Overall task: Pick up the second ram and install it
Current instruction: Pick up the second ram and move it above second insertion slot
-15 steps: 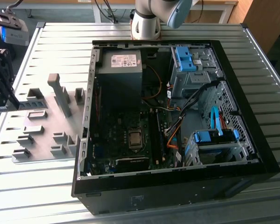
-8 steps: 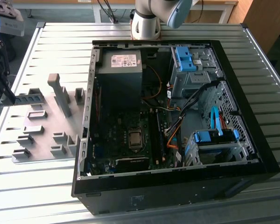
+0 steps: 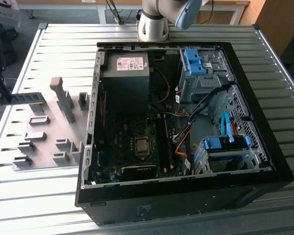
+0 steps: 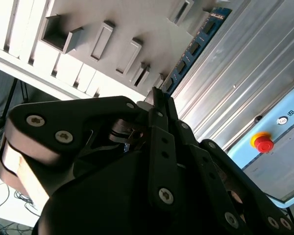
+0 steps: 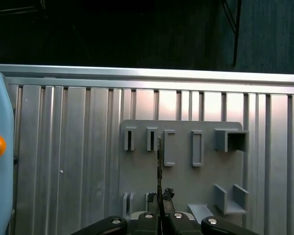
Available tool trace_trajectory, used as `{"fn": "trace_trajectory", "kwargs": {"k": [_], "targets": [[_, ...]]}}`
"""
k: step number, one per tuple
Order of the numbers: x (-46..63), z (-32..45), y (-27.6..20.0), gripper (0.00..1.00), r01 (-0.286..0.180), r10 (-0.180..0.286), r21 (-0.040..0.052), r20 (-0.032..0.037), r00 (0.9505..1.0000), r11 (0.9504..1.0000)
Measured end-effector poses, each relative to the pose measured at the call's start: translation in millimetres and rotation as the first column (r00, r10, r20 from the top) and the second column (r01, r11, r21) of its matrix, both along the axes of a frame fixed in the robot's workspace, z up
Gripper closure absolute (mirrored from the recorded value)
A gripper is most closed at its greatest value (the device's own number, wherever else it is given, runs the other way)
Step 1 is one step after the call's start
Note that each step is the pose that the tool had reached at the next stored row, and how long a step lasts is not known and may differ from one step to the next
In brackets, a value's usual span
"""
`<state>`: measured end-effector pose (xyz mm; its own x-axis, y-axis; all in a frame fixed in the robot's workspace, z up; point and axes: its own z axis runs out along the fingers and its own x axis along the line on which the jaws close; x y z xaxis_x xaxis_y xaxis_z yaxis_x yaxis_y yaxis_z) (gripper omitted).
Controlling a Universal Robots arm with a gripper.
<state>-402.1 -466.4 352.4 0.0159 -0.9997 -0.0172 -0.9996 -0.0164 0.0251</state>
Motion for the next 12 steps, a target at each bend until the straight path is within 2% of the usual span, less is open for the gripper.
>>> {"fn": "trace_trajectory", "kwargs": {"k": [12], "targets": [[0.0,23.5,0.5,0.86,0.0,0.0,0.0,0.0,1.0,1.0]]}}
